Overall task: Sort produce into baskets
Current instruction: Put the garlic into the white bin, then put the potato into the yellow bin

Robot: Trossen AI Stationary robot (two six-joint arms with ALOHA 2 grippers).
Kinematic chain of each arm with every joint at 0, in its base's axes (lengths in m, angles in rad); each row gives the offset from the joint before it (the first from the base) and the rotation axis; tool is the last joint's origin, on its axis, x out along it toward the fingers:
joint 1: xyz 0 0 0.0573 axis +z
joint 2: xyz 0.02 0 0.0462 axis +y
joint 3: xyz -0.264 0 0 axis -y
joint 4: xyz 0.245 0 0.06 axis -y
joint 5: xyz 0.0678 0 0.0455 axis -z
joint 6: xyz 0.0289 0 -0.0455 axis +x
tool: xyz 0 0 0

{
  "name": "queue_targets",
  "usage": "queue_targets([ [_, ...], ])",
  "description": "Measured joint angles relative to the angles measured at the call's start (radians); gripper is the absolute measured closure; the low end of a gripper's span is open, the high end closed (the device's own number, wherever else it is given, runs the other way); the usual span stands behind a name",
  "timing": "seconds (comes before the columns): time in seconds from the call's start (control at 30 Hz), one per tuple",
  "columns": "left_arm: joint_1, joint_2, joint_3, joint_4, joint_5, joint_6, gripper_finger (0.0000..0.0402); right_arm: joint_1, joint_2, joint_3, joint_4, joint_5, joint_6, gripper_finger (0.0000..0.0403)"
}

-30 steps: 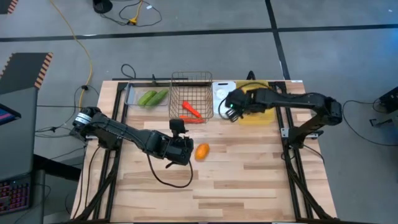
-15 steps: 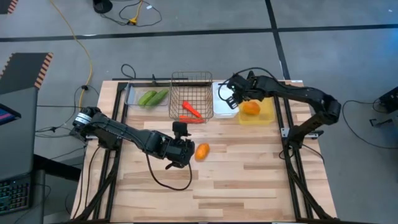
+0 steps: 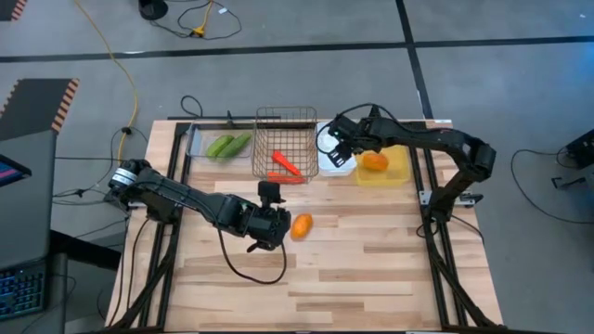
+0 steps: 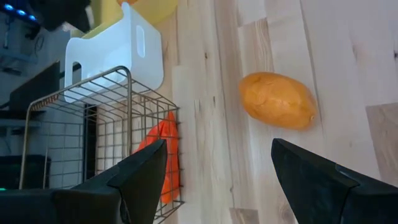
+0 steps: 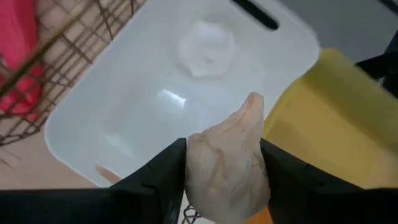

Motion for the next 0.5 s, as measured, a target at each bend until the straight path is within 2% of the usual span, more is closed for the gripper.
queue_targets([
  [0.17,-0.001,0.000,0.000,-0.005,0.001,0.030,0.0125,-0.005,0.046,0.000,-0.001,-0.068,0.000,0.0162],
  [0.3,-0.001,-0.018,0.000,-0.034,0.002,0.027,0.0125,-0.005,0.067,0.000,-0.014,-0.069,0.000,0.0153],
  [0.4,-0.001,-0.070,-0.019,-0.042,0.000,0.012,0.0125,-0.007,0.069,0.000,-0.039,-0.068,0.000,0.0154],
  [0.5,0.000,-0.162,-0.096,-0.018,-0.001,-0.008,0.0125,-0.011,0.058,0.000,-0.077,-0.068,0.000,0.0154],
])
